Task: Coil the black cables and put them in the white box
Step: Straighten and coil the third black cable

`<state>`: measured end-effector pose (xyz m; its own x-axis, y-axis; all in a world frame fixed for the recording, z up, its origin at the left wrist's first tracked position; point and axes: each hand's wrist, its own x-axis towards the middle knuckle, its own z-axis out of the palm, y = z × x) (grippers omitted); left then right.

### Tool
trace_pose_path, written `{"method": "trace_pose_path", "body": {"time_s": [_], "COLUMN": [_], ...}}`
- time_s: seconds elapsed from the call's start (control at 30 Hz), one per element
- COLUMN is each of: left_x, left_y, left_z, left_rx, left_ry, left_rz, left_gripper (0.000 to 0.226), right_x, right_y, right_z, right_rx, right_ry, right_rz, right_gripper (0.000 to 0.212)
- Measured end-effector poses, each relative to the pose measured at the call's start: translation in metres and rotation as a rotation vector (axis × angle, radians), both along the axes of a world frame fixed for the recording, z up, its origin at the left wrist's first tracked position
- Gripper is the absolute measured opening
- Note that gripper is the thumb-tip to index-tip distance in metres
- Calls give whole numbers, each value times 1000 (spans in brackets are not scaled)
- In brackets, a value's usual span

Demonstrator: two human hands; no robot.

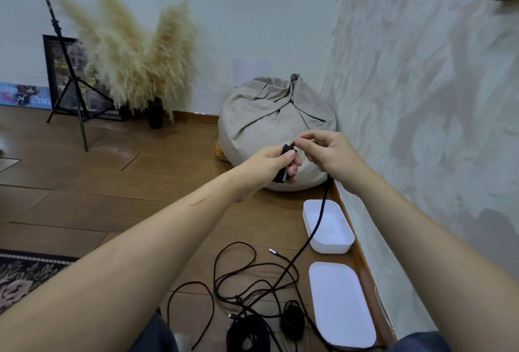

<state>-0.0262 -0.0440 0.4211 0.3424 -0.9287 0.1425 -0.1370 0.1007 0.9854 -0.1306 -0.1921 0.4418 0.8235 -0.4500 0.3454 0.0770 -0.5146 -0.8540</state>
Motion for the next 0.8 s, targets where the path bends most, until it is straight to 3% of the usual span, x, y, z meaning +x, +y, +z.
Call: {"method": "trace_pose_path", "body": {"time_s": [0.23,0.43,0.57,0.63,0.8], "left_x": [-2,1,-6,-8,-10], "left_y": [3,11,15,14,1], "left_z": [2,14,29,36,34], "left_rx": [51,49,-29,-114,-278], "left_ry": [19,115,227,297,400], "left_rz": [-31,-162,-196,-184,74], "left_gripper": [24,13,13,15,16], "right_x": [-4,-3,0,5,18], "right_y": [-1,-1,3,7,38], "right_z": [0,3,0,-7,-24], "right_rx": [5,83,267,329,86], "right_ry": [45,-54,-115,-113,156], "right_rz": [31,-49,52,98,103], "right_gripper": [11,10,7,16,17]}}
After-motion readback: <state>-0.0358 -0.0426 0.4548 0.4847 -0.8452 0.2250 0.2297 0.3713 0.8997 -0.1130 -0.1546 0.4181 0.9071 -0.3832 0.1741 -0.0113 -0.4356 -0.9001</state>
